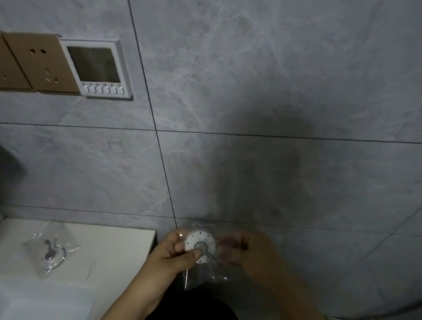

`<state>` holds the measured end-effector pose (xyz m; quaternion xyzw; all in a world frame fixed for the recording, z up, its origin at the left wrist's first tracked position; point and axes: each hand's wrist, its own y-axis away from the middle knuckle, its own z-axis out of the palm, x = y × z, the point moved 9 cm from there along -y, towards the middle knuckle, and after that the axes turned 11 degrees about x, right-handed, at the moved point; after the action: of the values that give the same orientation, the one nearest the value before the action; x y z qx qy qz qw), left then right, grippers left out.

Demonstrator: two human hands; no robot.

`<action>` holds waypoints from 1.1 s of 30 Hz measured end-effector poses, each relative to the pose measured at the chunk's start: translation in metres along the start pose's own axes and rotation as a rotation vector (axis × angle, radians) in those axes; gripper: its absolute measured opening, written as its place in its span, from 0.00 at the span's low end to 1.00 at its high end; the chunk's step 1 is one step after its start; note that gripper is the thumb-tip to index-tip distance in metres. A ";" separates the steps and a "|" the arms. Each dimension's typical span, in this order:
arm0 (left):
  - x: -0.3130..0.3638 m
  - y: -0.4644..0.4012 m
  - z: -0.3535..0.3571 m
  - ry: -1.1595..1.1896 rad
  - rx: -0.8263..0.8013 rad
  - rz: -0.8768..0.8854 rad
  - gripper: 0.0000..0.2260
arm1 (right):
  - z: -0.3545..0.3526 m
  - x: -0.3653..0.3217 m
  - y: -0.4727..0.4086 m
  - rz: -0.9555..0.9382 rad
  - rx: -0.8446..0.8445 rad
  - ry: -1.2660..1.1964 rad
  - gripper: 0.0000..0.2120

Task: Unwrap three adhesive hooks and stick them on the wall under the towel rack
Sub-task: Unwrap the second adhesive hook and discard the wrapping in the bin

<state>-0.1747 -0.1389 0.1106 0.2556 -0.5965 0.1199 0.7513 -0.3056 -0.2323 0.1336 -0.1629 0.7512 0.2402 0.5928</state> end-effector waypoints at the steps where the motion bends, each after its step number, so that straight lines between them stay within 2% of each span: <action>1: 0.000 0.000 0.000 -0.001 -0.004 0.002 0.19 | 0.001 0.002 -0.001 0.001 0.014 0.005 0.08; 7: 0.000 0.004 0.002 -0.010 -0.034 0.018 0.18 | 0.004 0.011 -0.004 0.018 0.098 0.082 0.05; 12: -0.012 0.001 -0.005 0.024 0.001 -0.015 0.21 | 0.000 0.012 -0.001 0.046 0.165 0.017 0.02; 15: -0.025 0.001 -0.013 0.112 0.032 -0.084 0.16 | -0.005 0.011 -0.002 0.034 0.219 0.026 0.02; 19: -0.033 -0.002 -0.028 -0.023 0.178 -0.056 0.07 | -0.007 0.006 0.001 -0.033 0.228 0.009 0.11; 23: -0.033 -0.002 -0.042 -0.060 0.325 -0.032 0.05 | -0.013 0.009 0.002 -0.069 0.263 0.004 0.07; 25: -0.036 -0.001 -0.048 -0.059 0.397 -0.022 0.04 | -0.015 0.017 0.001 -0.023 0.273 -0.074 0.10; 27: -0.041 0.000 -0.051 -0.069 0.450 -0.008 0.04 | -0.019 0.026 0.000 0.028 0.295 -0.168 0.08; 29: -0.055 0.001 -0.054 -0.072 0.491 -0.027 0.04 | -0.026 0.036 0.000 0.040 0.322 -0.205 0.06; 33: -0.099 0.002 -0.063 -0.082 0.551 -0.090 0.04 | -0.038 0.067 0.000 0.050 0.376 -0.242 0.08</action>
<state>-0.1483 -0.0918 0.0062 0.4810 -0.5596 0.2337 0.6331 -0.3526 -0.2506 0.0754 -0.0010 0.7100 0.1285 0.6924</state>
